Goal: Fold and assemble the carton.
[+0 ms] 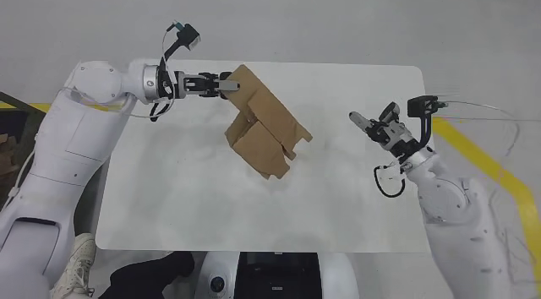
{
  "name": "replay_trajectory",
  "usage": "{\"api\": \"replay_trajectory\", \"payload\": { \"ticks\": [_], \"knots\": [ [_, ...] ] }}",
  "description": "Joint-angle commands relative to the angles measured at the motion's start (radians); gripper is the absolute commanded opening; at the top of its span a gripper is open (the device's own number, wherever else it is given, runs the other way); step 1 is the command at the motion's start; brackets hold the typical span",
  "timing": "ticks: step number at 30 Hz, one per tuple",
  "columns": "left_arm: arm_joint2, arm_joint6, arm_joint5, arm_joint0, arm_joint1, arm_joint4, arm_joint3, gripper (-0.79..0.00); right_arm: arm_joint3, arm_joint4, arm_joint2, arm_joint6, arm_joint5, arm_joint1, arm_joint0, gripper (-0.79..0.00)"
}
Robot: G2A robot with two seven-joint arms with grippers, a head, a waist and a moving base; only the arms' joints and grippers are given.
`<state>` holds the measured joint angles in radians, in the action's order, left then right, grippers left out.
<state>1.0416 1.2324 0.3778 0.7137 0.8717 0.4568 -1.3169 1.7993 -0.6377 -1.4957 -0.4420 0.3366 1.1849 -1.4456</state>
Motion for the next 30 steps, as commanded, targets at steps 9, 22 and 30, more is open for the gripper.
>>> {"api": "replay_trajectory", "payload": {
  "ticks": [9, 22, 30],
  "knots": [
    [-0.120, 0.162, 0.048, -0.120, 0.050, 0.043, 0.117, -0.785, -0.047, 0.188, 0.038, -0.233, 0.079, -0.010, 0.054, 0.000],
    [-0.196, 0.179, 0.031, -0.175, 0.078, 0.050, 0.132, -0.785, -0.085, 0.320, 0.102, -0.349, 0.100, -0.013, 0.116, 0.000],
    [-0.196, 0.179, 0.031, -0.175, 0.078, 0.050, 0.132, -0.785, -0.085, 0.320, 0.102, -0.349, 0.100, -0.013, 0.116, 0.000]
  ]
}}
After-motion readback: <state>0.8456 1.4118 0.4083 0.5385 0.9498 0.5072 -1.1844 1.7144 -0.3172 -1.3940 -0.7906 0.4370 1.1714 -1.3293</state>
